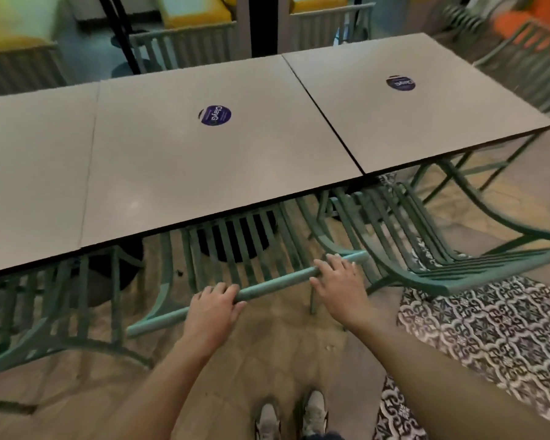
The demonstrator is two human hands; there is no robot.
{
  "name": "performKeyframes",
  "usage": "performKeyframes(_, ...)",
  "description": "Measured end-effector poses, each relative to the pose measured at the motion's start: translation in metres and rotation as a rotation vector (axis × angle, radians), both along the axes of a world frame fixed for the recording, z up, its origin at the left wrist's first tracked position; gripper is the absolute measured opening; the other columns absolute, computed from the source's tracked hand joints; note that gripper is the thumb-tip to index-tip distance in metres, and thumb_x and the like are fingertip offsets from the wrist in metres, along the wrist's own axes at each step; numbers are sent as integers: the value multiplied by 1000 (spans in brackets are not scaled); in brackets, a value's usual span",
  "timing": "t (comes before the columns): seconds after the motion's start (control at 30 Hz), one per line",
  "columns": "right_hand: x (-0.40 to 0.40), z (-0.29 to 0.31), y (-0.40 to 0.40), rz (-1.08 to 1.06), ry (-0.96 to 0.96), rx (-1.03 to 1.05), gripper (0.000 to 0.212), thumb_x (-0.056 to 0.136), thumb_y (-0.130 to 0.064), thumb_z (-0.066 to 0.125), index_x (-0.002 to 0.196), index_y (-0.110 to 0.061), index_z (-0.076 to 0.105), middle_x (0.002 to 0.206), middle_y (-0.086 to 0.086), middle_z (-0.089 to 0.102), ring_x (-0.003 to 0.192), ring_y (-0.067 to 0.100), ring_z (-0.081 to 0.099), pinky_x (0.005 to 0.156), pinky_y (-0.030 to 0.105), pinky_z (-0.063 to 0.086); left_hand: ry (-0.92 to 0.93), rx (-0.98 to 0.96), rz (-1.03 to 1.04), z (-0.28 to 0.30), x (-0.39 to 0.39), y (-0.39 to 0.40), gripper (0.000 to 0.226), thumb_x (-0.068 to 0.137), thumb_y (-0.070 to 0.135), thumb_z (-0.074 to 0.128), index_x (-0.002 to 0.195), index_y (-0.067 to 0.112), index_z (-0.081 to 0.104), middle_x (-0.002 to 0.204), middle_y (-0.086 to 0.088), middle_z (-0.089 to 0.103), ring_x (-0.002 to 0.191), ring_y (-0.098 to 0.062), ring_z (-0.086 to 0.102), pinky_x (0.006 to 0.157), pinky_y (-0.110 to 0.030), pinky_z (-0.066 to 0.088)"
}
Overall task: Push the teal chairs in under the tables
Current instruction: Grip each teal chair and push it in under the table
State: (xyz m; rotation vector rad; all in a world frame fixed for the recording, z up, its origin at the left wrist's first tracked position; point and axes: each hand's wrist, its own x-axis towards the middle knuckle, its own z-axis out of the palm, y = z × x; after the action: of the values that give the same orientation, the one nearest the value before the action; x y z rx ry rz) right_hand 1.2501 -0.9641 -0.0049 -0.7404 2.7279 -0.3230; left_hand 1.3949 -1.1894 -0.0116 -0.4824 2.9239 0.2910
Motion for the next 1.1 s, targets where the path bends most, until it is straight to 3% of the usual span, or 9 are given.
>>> performKeyframes(0.23, -13, 12, 150, -369, -97, -225, 42, 95, -42, 41, 133, -25, 48, 129, -3, 51, 123, 18, 45, 102, 38, 40, 146, 87, -189, 36, -87, 125, 37, 96, 44, 46, 126, 25, 55, 118, 5, 55, 111, -17, 51, 95, -34, 42)
performKeyframes(0.33, -26, 26, 223, -553, -42, -257, 34, 98, -38, 42, 128, -25, 52, 128, -5, 51, 118, 13, 48, 100, 38, 43, 109, 339, -130, 43, -115, 190, 31, 96, 44, 47, 117, 25, 60, 113, 8, 59, 106, -13, 57, 91, -33, 47)
performKeyframes(0.5, -65, 44, 340, -1076, -128, -602, 36, 98, -36, 47, 127, -15, 53, 117, 8, 58, 102, 25, 53, 88, 37, 42, -115, 1098, 442, 24, -145, 303, 34, 97, 46, 49, 105, 15, 62, 93, -7, 67, 85, -22, 65, 77, -41, 55)
performKeyframes(0.6, -88, 42, 399, -1293, -301, -849, 38, 96, -39, 50, 119, -10, 56, 114, 13, 59, 103, 30, 54, 89, 40, 44, -146, 1429, 793, 19, -159, 367, 45, 97, 50, 48, 118, 12, 53, 110, -16, 63, 97, -31, 63, 69, -41, 51)
performKeyframes(0.73, -125, 43, 450, -1427, -488, -1085, 45, 98, -36, 49, 133, -9, 46, 133, 18, 50, 120, 36, 51, 100, 53, 41, -38, 1787, 1065, 19, -186, 429, 73, 94, 55, 48, 146, 6, 32, 138, -23, 47, 115, -35, 54, 73, -47, 51)
performKeyframes(0.8, -149, 40, 463, -1419, -589, -1179, 49, 99, -35, 49, 140, -10, 39, 141, 18, 43, 125, 36, 47, 102, 54, 39, 57, 1908, 1224, 11, -202, 449, 76, 93, 55, 51, 147, 6, 30, 141, -23, 43, 122, -38, 49, 79, -52, 48)
performKeyframes(0.9, -185, 30, 469, -1393, -702, -1255, 51, 98, -34, 49, 143, -15, 35, 148, 19, 36, 132, 36, 41, 106, 55, 36, 198, 2028, 1404, 0, -231, 459, 74, 90, 55, 55, 140, 3, 39, 127, -23, 49, 105, -37, 54, 78, -52, 47)
performKeyframes(1.0, -224, 17, 470, -1379, -789, -1291, 47, 97, -32, 53, 140, -19, 40, 146, 17, 37, 131, 35, 41, 104, 54, 37, 288, 1994, 1536, -12, -254, 463, 58, 92, 48, 57, 129, 6, 44, 107, -21, 53, 92, -34, 57, 86, -48, 48)
performKeyframes(1.1, -256, 6, 475, -1397, -831, -1322, 34, 93, -26, 59, 124, -17, 48, 134, 16, 45, 123, 33, 47, 88, 50, 47, 414, 1923, 1607, -18, -265, 472, 52, 92, 34, 56, 133, 4, 43, 109, -21, 53, 90, -32, 57, 95, -50, 48)
